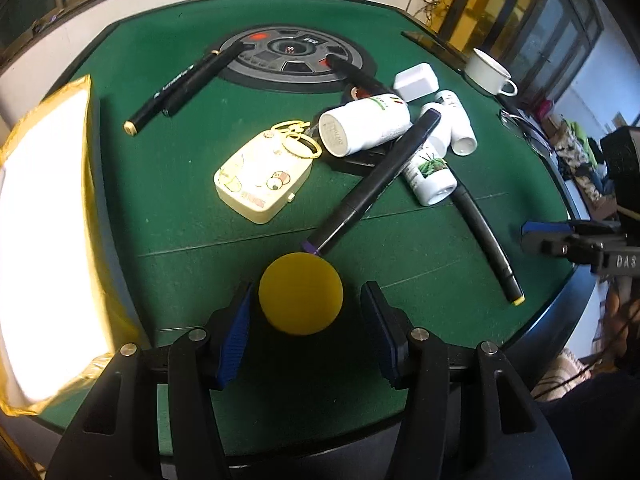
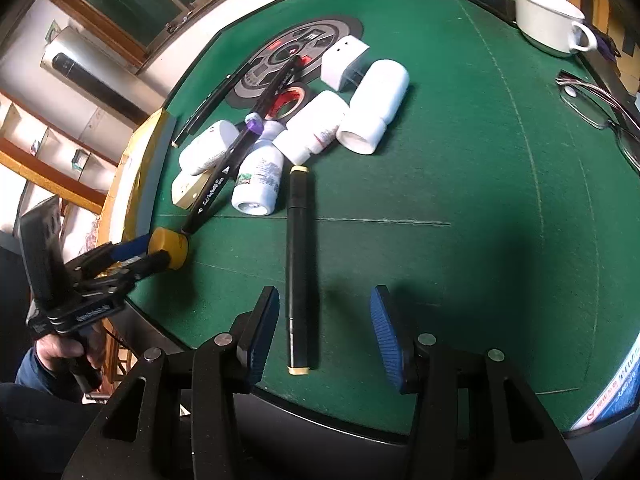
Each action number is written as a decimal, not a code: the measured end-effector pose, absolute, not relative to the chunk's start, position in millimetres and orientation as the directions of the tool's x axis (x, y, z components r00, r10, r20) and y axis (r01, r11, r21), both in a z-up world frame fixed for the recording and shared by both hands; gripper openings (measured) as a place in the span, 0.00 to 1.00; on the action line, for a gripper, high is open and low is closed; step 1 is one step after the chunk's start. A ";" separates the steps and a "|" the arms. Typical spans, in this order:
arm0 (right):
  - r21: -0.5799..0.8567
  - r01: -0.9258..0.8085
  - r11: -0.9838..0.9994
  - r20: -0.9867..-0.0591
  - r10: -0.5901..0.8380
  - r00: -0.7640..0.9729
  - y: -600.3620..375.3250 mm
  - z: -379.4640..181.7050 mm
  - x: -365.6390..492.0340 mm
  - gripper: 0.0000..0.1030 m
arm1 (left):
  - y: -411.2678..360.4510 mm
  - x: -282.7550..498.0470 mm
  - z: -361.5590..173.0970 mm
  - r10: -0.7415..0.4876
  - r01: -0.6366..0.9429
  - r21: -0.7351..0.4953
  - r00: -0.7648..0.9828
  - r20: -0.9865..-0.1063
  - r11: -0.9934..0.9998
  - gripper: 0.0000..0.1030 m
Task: Organize rigid objects
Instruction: 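Close the right tool on the black marker pen and lift it, then carry the ball and marker to the white tray, opening the left tool to drop the ball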
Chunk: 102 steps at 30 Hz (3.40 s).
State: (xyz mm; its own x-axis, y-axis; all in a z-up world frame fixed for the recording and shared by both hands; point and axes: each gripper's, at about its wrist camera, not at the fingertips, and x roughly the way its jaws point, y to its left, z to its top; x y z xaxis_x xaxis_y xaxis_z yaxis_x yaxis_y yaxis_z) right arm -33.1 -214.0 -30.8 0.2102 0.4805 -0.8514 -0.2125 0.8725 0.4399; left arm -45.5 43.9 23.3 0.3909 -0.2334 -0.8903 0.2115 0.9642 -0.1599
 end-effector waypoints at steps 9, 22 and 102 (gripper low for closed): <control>0.355 -0.310 0.882 -0.890 0.420 0.177 -176.1 -34.1 -22.3 0.42 | 39.9 -49.4 14.9 -0.189 0.216 -0.103 0.428 -0.884 0.971 0.38; 0.168 -0.338 0.926 -0.948 0.246 0.201 -143.8 -44.9 -13.5 0.36 | 37.3 -59.2 14.2 -0.169 0.216 -0.076 0.452 -0.876 0.973 0.38; 0.274 -0.515 0.812 -0.907 0.397 0.143 191.3 -9.2 87.2 0.15 | 299.7 51.0 33.6 0.217 -0.315 0.066 0.473 -0.854 0.947 0.37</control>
